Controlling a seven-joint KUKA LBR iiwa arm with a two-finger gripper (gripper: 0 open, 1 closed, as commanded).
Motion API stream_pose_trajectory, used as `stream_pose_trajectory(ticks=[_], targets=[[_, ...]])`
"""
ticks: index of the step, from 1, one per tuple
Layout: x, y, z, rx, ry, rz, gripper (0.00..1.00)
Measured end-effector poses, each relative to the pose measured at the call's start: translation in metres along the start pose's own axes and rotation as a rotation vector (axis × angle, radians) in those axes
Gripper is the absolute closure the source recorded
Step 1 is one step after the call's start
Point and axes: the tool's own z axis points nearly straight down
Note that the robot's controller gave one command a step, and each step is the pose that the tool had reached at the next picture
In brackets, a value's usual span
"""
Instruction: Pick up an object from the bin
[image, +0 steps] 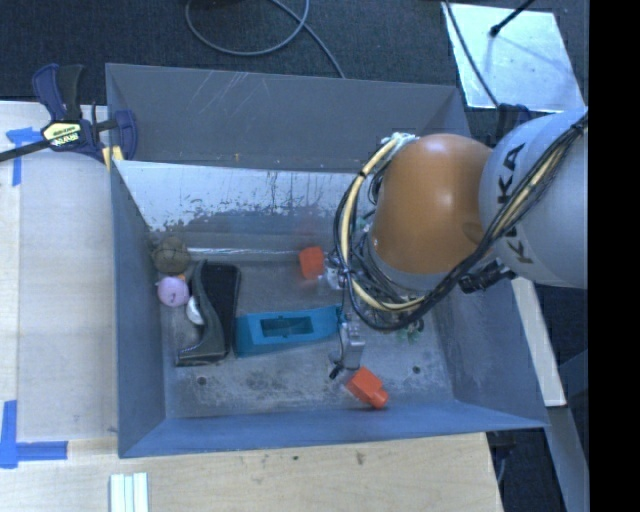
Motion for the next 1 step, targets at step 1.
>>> stream_pose_trajectory(ticks=[1], targets=[[-0.0016,-0.0002,-0.0046,-0.001,-0.008,0.001,0.0]])
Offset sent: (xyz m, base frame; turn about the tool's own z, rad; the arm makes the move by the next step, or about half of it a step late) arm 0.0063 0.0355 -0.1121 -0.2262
